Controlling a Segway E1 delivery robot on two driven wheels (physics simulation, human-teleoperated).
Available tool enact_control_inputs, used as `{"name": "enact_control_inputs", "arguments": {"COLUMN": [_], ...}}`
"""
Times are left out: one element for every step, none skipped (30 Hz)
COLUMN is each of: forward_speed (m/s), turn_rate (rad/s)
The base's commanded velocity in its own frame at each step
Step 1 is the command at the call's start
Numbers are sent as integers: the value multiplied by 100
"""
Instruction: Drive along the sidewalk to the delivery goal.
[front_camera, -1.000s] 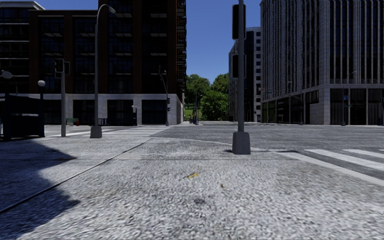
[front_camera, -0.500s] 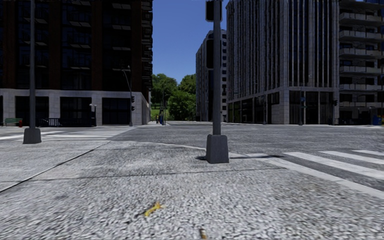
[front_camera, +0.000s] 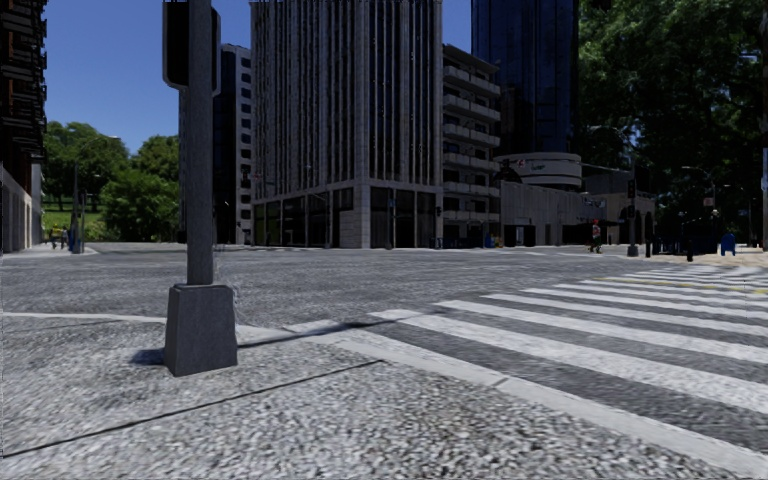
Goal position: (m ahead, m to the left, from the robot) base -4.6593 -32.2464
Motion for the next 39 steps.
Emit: {"name": "enact_control_inputs", "arguments": {"forward_speed": [200,200,200,200,200,200,200,200,200,200,200,200,200,200,200,200,200,200,200,200,200,200,200,200,200,200,200,200,200,200,200,200,200,200,200,200,200,200,200], "turn_rate": [-112,-112,-112,-112,-112,-112,-112,-112,-112,-112,-112,-112,-108,-108,-104,-103,-103,-98,-22,-22,-5,0,0,0,0,0,0,0,0,0,0,0,0,0,0,6,12,13,12]}}
